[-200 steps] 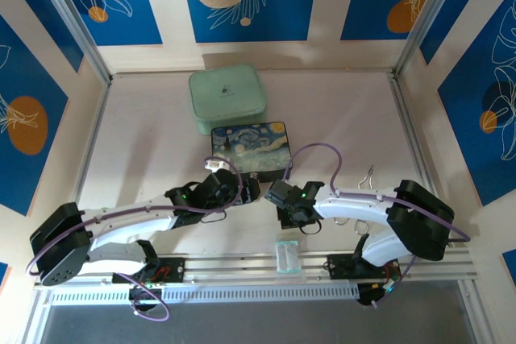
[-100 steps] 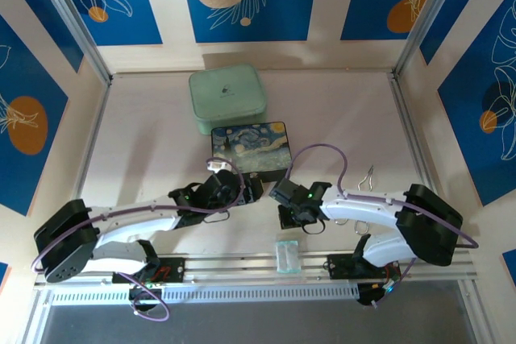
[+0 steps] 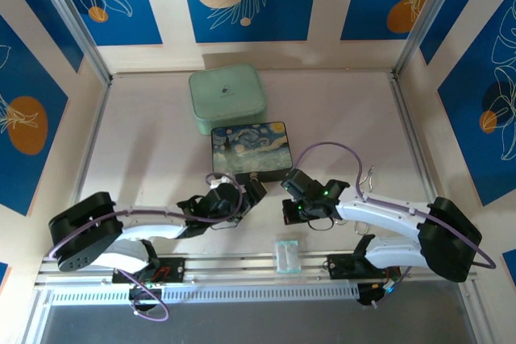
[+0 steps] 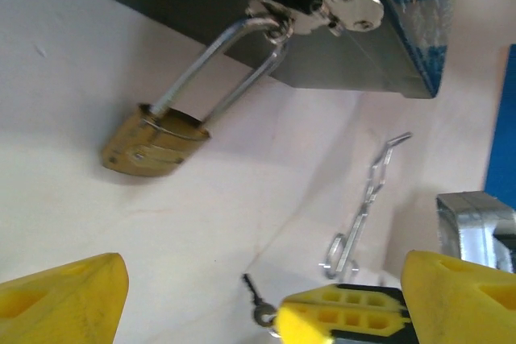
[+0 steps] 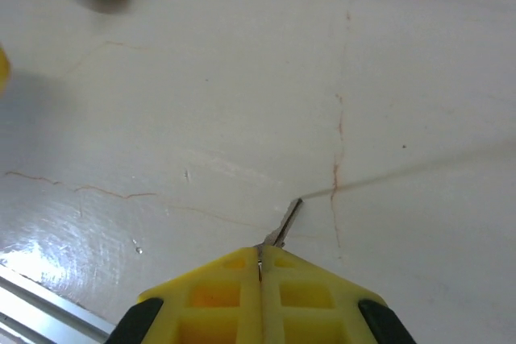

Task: Unlock a padlock with a key

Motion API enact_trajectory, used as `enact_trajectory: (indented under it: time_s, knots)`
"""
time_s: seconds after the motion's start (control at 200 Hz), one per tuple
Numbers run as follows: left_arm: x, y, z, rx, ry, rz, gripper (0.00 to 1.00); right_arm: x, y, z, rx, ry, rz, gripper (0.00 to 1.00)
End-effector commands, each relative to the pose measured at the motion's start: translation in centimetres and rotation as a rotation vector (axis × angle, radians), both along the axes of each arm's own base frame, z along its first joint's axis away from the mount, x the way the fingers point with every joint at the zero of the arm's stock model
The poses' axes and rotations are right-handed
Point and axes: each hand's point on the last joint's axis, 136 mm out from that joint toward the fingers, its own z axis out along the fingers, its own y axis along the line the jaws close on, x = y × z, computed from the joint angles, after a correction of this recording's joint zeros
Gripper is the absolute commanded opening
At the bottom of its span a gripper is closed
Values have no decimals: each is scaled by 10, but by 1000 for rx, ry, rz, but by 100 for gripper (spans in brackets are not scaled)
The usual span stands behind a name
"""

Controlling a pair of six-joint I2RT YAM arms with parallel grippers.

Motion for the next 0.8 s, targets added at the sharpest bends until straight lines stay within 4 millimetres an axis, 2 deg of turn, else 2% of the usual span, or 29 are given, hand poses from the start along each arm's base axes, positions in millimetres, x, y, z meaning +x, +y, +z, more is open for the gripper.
enact_trajectory:
  time_s: [0.0,0.08,0.16,0.245,0.38,0.545,0.675,0.795]
  knots:
    - [-9,-20,9,-186,133,47,88,4,13,23,66,-25,35,2]
    - [-15,-33,14,-320,201,57,91,7,17,35,93,-43,35,2]
    - [-15,-46,30,-459,214,67,94,11,25,48,131,-59,36,2]
    - [-14,-53,33,-525,235,77,96,15,34,60,170,-83,43,2]
    - [-10,-52,41,-605,212,126,100,24,46,73,203,-121,67,2]
    - [-4,-45,51,-680,189,192,100,22,66,80,261,-134,101,2]
    - [1,-41,59,-726,159,215,95,19,75,83,304,-138,105,2]
    - [0,-34,52,-697,159,231,81,17,69,79,288,-137,88,2]
